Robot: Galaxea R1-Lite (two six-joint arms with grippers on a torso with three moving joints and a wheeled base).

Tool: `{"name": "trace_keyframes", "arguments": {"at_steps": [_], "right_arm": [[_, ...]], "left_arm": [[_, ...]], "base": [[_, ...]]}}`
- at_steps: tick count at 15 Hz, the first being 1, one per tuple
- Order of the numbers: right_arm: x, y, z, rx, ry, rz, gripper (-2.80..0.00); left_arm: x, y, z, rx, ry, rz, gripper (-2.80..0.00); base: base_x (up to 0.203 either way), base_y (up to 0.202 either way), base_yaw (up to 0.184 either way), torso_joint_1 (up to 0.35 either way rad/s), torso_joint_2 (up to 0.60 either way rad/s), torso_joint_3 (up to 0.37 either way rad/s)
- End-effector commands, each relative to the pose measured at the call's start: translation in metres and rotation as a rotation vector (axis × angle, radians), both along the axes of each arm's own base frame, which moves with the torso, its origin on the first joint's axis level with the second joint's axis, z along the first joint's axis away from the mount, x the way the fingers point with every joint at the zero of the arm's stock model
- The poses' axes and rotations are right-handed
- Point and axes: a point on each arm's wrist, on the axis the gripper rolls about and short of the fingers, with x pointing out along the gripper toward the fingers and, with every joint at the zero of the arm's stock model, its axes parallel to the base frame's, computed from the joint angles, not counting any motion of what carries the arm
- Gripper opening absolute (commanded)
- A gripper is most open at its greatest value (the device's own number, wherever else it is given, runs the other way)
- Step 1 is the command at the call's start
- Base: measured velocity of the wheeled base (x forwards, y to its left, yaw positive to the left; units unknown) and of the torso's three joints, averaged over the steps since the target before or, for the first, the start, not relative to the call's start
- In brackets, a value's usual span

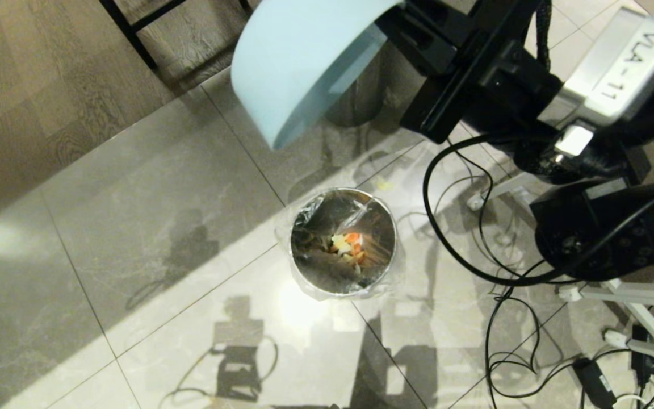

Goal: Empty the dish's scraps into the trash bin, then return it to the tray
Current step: Put the bowl back to the table

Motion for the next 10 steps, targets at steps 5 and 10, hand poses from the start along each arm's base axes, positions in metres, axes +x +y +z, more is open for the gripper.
{"name": "trace_keyframes", "arguments": {"at_steps": [5,10], "right_arm": [[-0.011,0.015,-0.012,-0.008,0.001,0.058,-2.80],[-0.015,0.027,-0.027,-0.053,0.023,0.100,-2.80]], "left_arm": [[0.000,0.000,0.000,-0.001,0.001,0.001,-2.80],[0.000,0.000,0.000,-0.001,0.001,0.001,-2.80]], "base": [[0.000,0.000,0.000,0.000,0.00,0.000],[0.000,0.000,0.000,0.000,0.00,0.000]]}}
